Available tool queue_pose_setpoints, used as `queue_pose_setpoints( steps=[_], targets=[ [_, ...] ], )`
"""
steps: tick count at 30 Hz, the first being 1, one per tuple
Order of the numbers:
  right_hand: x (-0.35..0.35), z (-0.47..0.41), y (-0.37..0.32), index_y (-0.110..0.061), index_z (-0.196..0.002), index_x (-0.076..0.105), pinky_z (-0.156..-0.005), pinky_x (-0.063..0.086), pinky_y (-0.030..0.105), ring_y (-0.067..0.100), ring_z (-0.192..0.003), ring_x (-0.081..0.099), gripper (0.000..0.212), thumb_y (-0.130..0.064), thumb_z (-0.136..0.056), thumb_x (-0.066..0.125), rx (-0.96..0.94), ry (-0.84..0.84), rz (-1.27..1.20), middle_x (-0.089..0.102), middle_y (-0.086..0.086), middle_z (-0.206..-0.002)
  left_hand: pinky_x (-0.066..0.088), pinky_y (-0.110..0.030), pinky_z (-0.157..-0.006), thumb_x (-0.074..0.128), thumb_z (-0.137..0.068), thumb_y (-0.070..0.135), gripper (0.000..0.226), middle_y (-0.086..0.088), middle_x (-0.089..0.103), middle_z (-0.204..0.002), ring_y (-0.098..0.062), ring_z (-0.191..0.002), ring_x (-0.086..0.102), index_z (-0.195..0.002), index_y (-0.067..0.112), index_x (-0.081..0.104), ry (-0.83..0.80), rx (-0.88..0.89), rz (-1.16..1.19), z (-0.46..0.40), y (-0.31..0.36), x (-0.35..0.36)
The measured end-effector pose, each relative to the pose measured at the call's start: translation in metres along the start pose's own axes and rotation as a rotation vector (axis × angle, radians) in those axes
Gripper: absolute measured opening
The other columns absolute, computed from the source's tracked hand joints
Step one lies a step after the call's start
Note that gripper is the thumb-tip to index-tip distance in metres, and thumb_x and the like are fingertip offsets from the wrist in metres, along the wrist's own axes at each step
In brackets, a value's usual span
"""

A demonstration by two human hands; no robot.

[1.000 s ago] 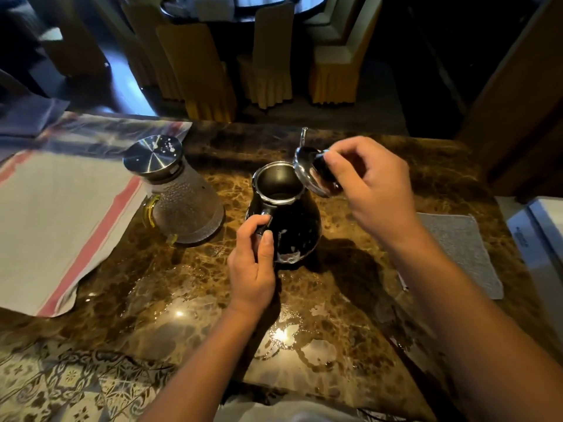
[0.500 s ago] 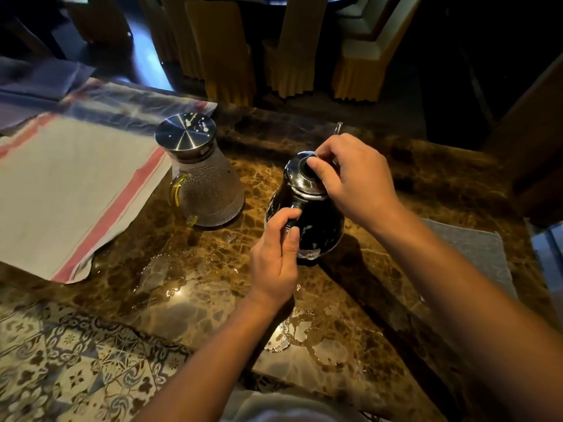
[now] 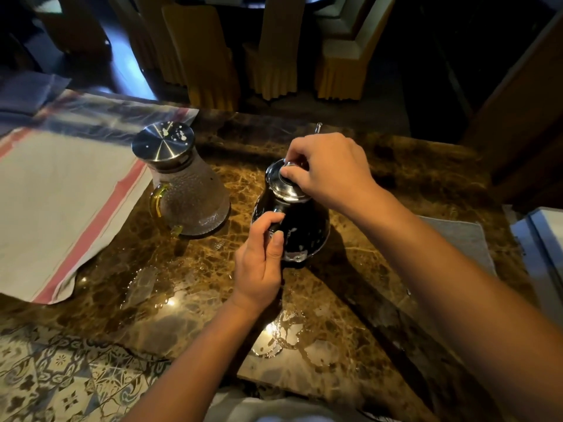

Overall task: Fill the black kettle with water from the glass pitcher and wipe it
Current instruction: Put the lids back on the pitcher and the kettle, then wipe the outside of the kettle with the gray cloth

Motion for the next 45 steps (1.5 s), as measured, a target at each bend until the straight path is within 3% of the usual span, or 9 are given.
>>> queue_pose_setpoints(
  steps=[5, 8, 13, 19, 23, 29, 33, 38, 45],
  targets=[
    [-0.001, 0.007, 0.003, -0.029, -0.11, 0.074, -0.079, 0.043, 0.03, 0.016, -0.104, 0.067, 0.022, -0.045, -0.096, 0.069, 0.048, -0.018, -0.042, 0.074, -0.009, -0.106, 0.051, -0.027, -0.055, 0.038, -0.107, 0.036, 0.029, 0.017, 0.056, -0.084, -0.002, -0.067, 0.059, -0.135, 0.028, 0.045, -0.063, 0.003, -0.048, -0.001, -0.002, -0.009],
    [-0.001, 0.018, 0.003, -0.028, -0.113, 0.072, -0.08, 0.046, 0.033, 0.017, -0.105, 0.067, 0.023, -0.043, -0.097, 0.066, 0.076, 0.016, -0.035, 0.072, -0.008, -0.109, 0.053, -0.034, -0.066, 0.032, -0.108, 0.048, 0.036, 0.004, 0.064, -0.1, -0.016, -0.082, 0.064, -0.135, 0.029, 0.048, -0.033, 0.015, -0.138, -0.001, -0.006, -0.019],
    [0.004, 0.032, 0.003, -0.026, -0.118, 0.071, -0.082, 0.053, 0.036, 0.018, -0.102, 0.067, 0.025, -0.042, -0.099, 0.065, 0.129, 0.061, -0.126, 0.069, -0.007, -0.113, 0.043, -0.014, -0.068, 0.039, -0.105, 0.039, 0.031, 0.021, 0.058, -0.097, 0.003, -0.08, 0.06, -0.134, 0.033, 0.049, -0.072, -0.015, -0.22, -0.004, 0.001, -0.029],
    [0.004, 0.036, 0.007, -0.027, -0.121, 0.072, -0.084, 0.052, 0.035, 0.018, -0.106, 0.068, 0.027, -0.042, -0.099, 0.066, 0.14, 0.081, -0.19, 0.07, -0.007, -0.116, 0.053, -0.018, -0.066, 0.043, -0.105, 0.039, 0.031, 0.017, 0.065, -0.091, 0.0, -0.081, 0.067, -0.135, 0.038, 0.05, -0.155, -0.044, -0.218, -0.006, 0.013, -0.038],
    [0.001, 0.039, 0.015, -0.031, -0.121, 0.071, -0.09, 0.057, 0.039, 0.014, -0.104, 0.068, 0.029, -0.043, -0.094, 0.071, 0.128, 0.038, -0.275, 0.073, -0.01, -0.114, 0.056, -0.039, -0.081, 0.048, -0.104, 0.037, 0.031, 0.007, 0.068, -0.109, -0.01, -0.098, 0.065, -0.125, 0.022, 0.064, -0.226, 0.045, -0.377, -0.024, 0.028, -0.049],
    [-0.004, 0.074, 0.06, -0.025, -0.121, 0.071, -0.082, 0.056, 0.02, 0.006, -0.092, 0.07, 0.027, -0.028, -0.094, 0.071, 0.239, 0.216, -0.727, 0.075, -0.012, -0.105, 0.032, -0.032, -0.111, 0.056, -0.101, 0.04, 0.036, -0.005, 0.051, -0.145, -0.019, -0.137, 0.043, -0.128, 0.019, 0.065, -0.32, 0.199, -0.558, -0.083, 0.064, -0.04],
    [0.013, 0.111, 0.121, -0.022, -0.13, 0.068, -0.096, 0.052, 0.034, 0.014, -0.114, 0.063, 0.032, -0.026, -0.098, 0.065, 0.45, 0.262, -0.483, 0.067, -0.003, -0.128, 0.033, -0.037, -0.116, 0.06, -0.101, 0.039, 0.037, -0.003, 0.053, -0.147, -0.02, -0.141, 0.042, -0.133, 0.02, 0.063, -0.516, 0.316, -0.525, -0.115, 0.069, -0.003],
    [0.037, 0.154, 0.19, -0.018, -0.15, 0.053, -0.125, 0.023, 0.051, 0.029, -0.157, 0.024, 0.054, -0.043, -0.103, 0.057, 0.59, 0.066, -0.141, 0.034, 0.007, -0.168, 0.049, -0.047, -0.108, 0.064, -0.098, 0.037, 0.052, 0.004, 0.064, -0.136, -0.015, -0.129, 0.058, -0.146, 0.025, 0.049, -0.704, 0.207, -0.401, -0.129, 0.061, 0.023],
    [0.072, 0.182, 0.229, -0.022, -0.166, 0.02, -0.128, 0.003, 0.058, 0.03, -0.163, 0.002, 0.097, -0.083, -0.091, 0.012, 0.648, -0.242, 0.126, 0.008, 0.008, -0.176, 0.052, -0.036, -0.094, 0.053, -0.105, 0.021, 0.024, 0.002, 0.071, -0.117, -0.015, -0.11, 0.065, -0.122, 0.019, 0.069, -0.617, 0.197, -0.423, -0.132, 0.053, 0.025]
  ],
)
Point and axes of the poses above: each hand's wrist, its own z-axis away from the middle knuckle, its own x-axis out of the palm, y = z × x, the point moved 3 cm from there along -z, towards the middle knuckle
